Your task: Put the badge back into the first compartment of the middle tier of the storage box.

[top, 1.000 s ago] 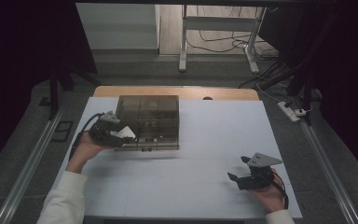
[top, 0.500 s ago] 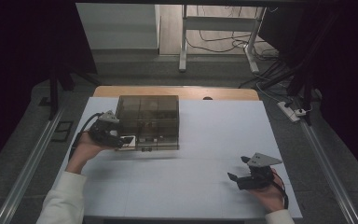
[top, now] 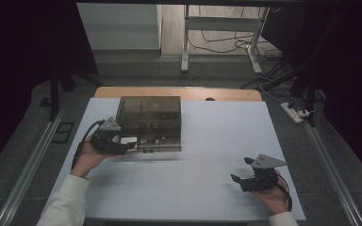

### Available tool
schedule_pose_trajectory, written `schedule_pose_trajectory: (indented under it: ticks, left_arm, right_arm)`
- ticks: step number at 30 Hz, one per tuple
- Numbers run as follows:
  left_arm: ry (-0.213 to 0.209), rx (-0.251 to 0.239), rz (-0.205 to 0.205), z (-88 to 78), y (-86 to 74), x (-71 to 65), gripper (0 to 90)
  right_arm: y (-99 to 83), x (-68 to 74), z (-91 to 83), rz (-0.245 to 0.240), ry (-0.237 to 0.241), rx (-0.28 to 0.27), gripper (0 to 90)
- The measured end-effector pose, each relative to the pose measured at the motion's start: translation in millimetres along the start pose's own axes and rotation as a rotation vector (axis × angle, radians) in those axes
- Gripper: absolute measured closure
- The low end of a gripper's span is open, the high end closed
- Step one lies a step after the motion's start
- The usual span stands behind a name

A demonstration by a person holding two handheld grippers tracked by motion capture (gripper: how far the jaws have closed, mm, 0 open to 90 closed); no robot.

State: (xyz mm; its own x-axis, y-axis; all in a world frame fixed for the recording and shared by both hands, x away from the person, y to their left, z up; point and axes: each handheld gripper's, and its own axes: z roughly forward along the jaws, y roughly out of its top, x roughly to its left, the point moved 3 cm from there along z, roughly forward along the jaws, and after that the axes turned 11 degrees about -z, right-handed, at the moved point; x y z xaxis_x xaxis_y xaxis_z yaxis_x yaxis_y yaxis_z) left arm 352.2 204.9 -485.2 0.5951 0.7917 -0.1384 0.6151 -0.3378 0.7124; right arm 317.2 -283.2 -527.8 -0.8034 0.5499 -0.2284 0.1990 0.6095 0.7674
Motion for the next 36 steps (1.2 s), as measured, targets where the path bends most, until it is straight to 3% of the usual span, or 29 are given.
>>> schedule_pose_trajectory:
  ticks: [9,17,27,36]
  left_arm:
    - [0.002,-0.088,-0.075,-13.7,-28.7,-11.1,23.6]
    - [-0.015,-0.080,-0.091,-20.8,-63.6,-23.5,21.7]
    - [-0.002,-0.059,-0.123,-24.1,-104.9,-26.7,21.0]
    - [0.015,-0.062,-0.115,-21.2,-105.0,-24.8,20.6]
  right_arm:
    - [0.5,0.0,-0.6,0.002,0.015,-0.015,15.0]
    - [0.1,0.0,0.1,-0.003,0.011,-0.006,15.0]
    - [-1.7,0.1,0.8,0.002,0.012,0.002,15.0]
    - [-1.9,0.7,2.2,-0.006,0.014,0.011,15.0]
